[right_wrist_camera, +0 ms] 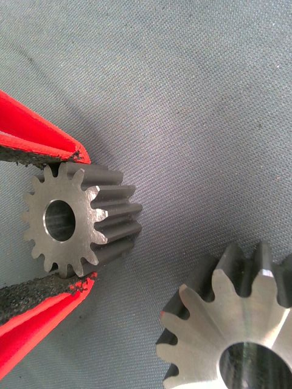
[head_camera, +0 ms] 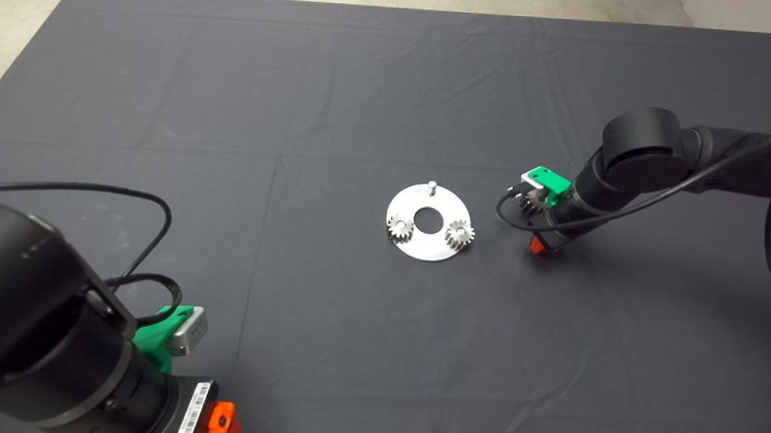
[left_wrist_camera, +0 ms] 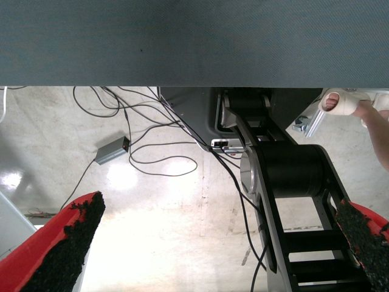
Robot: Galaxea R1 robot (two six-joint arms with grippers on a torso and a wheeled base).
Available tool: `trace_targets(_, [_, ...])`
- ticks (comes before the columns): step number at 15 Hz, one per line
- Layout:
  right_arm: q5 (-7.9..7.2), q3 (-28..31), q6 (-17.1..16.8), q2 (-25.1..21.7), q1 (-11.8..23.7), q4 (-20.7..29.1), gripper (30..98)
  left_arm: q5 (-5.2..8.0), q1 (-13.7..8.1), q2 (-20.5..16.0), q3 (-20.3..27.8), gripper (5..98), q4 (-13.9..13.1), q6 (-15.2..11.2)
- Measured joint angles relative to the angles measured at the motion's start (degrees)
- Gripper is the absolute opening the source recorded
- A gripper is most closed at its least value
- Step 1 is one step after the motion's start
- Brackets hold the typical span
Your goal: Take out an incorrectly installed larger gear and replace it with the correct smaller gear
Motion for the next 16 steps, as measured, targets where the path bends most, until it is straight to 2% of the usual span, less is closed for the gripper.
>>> trace_targets(5, [0.0,0.1,0.3,0.0,0.0,-0.1,41.1,0.0,0.0,0.0,0.0,98.1,0.0,0.0])
trace_targets(9, [-0.68,0.1,0.7,2.1,0.4,0.1,41.0,0.02,0.3,0.0,0.0,98.1,0.0,0.0])
trace_targets(11, [-0.16,0.1,0.7,4.0,3.2,1.6,41.0,0.0,0.3,0.0,0.0,98.1,0.0,0.0])
trace_targets(14, [-0.16,-0.2,1.4,6.8,9.3,5.2,40.8,0.02,0.3,0.0,0.0,98.1,0.0,0.0])
trace_targets(16, [-0.41,-1.9,2.3,9.7,10.5,6.5,40.6,-0.02,0.3,0.0,0.0,98.1,0.0,0.0])
